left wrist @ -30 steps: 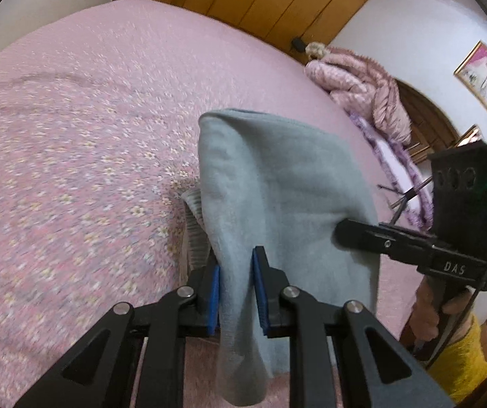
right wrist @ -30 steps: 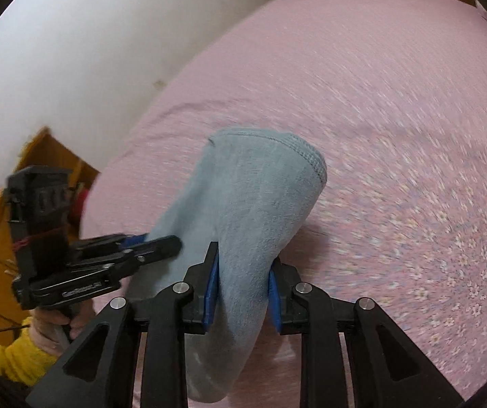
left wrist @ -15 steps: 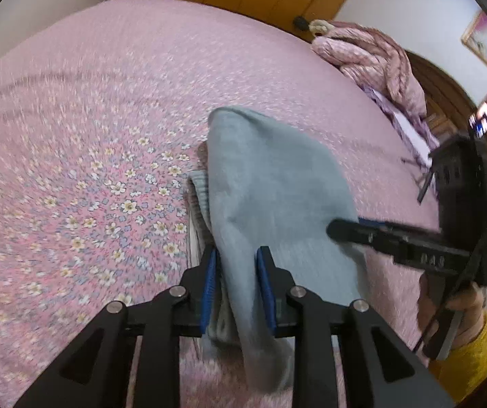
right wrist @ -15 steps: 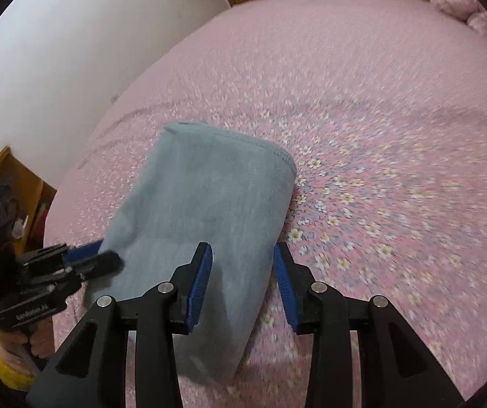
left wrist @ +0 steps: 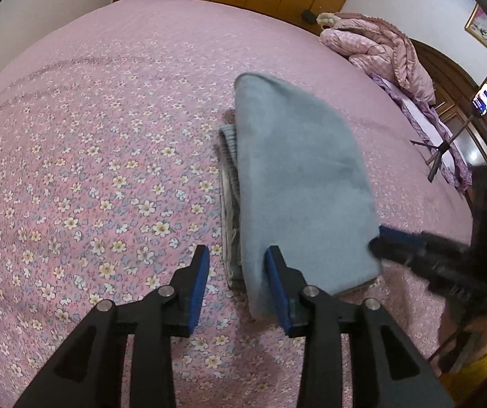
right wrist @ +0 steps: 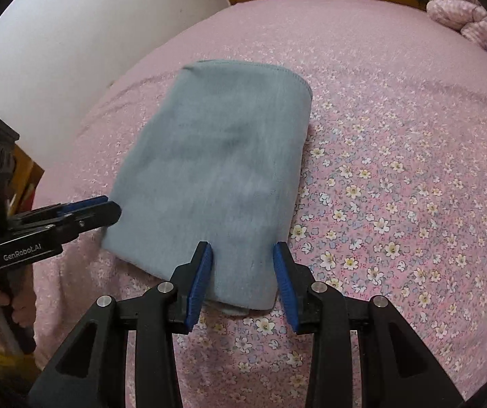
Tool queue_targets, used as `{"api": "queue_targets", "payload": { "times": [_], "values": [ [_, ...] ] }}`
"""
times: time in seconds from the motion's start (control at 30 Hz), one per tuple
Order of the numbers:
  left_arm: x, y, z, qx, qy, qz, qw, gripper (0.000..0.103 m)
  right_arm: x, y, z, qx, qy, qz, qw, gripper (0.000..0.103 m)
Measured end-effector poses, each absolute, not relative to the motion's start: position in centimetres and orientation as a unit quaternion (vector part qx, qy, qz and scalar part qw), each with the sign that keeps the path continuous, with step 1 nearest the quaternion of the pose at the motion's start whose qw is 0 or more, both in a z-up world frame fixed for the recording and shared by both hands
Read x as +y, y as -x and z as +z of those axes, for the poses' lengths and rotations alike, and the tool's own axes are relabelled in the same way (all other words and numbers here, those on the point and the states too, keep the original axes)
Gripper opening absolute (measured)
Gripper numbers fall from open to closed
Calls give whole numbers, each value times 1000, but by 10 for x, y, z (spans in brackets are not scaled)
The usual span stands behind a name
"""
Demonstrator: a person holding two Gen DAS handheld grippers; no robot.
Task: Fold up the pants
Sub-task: 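Open both tools and pull them back from the folded pants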
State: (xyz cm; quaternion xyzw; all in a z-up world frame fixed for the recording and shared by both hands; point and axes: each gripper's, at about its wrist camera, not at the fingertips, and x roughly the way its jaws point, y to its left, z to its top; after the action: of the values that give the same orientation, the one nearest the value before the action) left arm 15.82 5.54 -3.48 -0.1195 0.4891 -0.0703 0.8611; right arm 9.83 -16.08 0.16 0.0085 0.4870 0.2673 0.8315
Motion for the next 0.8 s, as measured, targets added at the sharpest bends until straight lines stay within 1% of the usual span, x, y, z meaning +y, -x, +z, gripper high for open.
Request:
{"api": "queue_targets", "payload": {
  "times": [0.17, 0.23, 0.37, 0.6, 0.63, 0.7, 0.8],
  "values": [
    [54, -152, -31, 483, 117, -64, 865, 38, -167, -85, 10, 485, -17, 265, 834, 39],
    [52, -148, -28, 481, 115, -62, 867, 38, -172, -79, 16, 483, -18, 256, 837, 47],
    [47, -137, -22, 477, 108, -54, 871, 41, -179, -63, 21, 476, -13, 250, 843, 54],
    [33, -113, -18, 478, 84, -41, 873, 57, -193, -37, 21, 480, 0, 229, 847, 68],
    [30, -109, -19, 480, 80, -39, 873, 59, -195, -35, 20, 480, 1, 227, 847, 68],
    [24, -106, -21, 484, 73, -37, 871, 66, -198, -31, 17, 483, 5, 218, 848, 69],
    [19, -102, -28, 492, 70, -32, 867, 69, -204, -25, 10, 487, 10, 204, 849, 71]
  ]
}}
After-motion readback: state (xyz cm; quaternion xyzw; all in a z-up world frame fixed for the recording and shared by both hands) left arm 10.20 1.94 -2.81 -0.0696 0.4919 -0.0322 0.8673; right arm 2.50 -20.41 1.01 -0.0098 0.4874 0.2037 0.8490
